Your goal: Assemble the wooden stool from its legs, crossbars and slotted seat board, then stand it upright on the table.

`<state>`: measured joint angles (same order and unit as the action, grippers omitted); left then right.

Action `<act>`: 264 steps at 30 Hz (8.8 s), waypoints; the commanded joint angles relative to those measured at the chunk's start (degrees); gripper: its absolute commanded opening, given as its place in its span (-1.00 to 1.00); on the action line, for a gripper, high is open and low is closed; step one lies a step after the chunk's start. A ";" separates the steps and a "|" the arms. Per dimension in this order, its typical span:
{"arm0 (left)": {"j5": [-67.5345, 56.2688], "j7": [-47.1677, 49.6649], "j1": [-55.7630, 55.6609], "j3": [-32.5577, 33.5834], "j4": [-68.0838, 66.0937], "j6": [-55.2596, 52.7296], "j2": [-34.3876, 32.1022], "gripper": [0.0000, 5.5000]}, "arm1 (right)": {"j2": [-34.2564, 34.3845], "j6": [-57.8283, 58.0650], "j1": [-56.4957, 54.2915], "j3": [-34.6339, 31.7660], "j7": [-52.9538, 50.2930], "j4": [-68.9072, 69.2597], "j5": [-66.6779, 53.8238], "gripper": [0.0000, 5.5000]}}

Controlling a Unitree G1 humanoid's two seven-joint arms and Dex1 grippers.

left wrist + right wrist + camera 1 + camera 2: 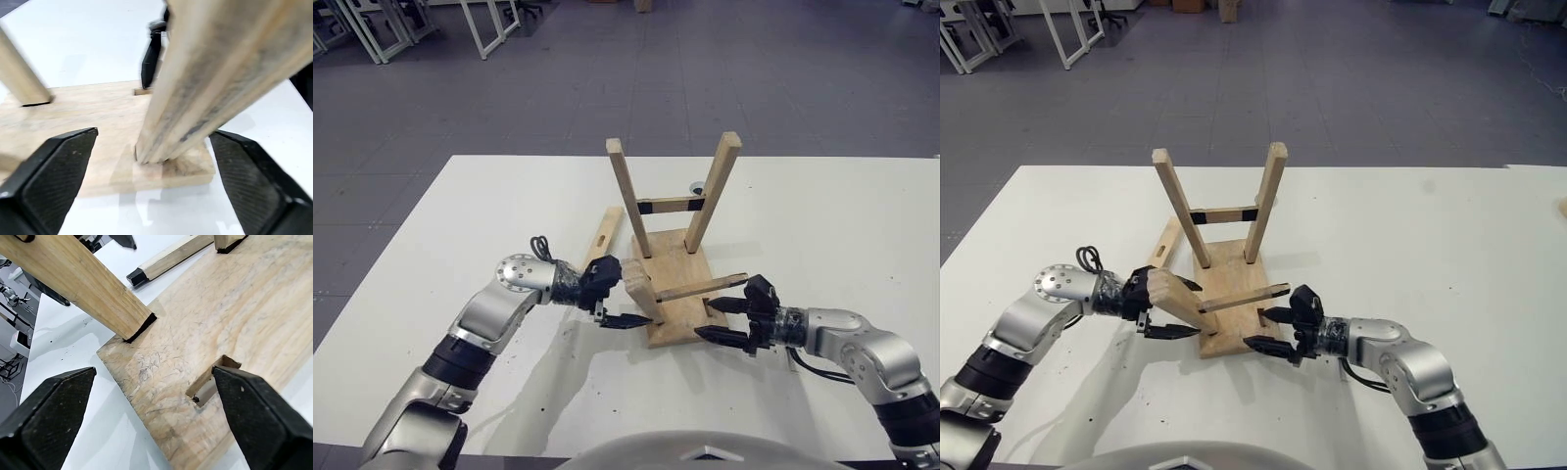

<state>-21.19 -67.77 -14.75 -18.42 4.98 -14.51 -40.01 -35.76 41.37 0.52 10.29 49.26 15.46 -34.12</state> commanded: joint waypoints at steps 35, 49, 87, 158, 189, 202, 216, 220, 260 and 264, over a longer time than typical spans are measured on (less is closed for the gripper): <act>11.01 52.51 17.63 17.35 -1.05 -16.90 19.88 0.46 | 3.08 6.39 10.04 -17.41 -20.16 13.04 -2.99 0.59; 9.00 52.57 15.98 20.17 1.42 -16.54 24.04 -0.26 | 3.98 2.72 6.81 4.31 -22.40 13.15 15.63 0.59; -49.21 15.18 -22.65 26.33 -0.63 -42.16 9.70 -0.26 | 11.16 17.90 -50.34 -22.19 -33.54 -8.99 -63.40 0.59; -35.46 32.22 -9.19 38.57 0.83 -28.44 14.23 0.55 | -2.95 -26.94 2.52 -1.39 6.20 8.16 15.98 -0.26; -42.43 78.81 -20.24 22.15 28.40 -42.39 20.44 0.14 | 2.58 -29.48 -4.37 0.58 2.23 -6.46 13.61 -0.26; -11.49 81.03 -9.34 -1.49 31.78 -34.42 26.23 -0.10 | 3.35 -30.08 -4.54 0.71 0.91 -7.41 14.18 -0.26; 6.96 63.54 -4.58 -18.84 28.63 -39.31 11.29 -0.10 | 2.45 -23.44 -7.03 7.28 -0.33 -6.53 19.42 -0.26; 6.72 62.98 -5.85 -13.36 29.93 -39.35 15.89 -0.10 | -0.31 -18.60 -5.66 16.39 -1.27 -9.35 26.90 -0.26; -3.00 34.70 10.90 -2.85 19.85 -22.63 21.49 -0.10 | -3.75 -14.47 -6.06 13.54 -2.44 -11.91 19.62 -0.26; 3.03 32.69 13.60 1.40 14.52 -21.89 12.62 -0.10 | -4.90 -18.77 -5.82 13.66 1.27 -11.65 17.86 -0.26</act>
<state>-18.97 -30.41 -1.68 -14.52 18.91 -36.17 -23.70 -37.18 13.55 -11.63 16.54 47.44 11.27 -23.06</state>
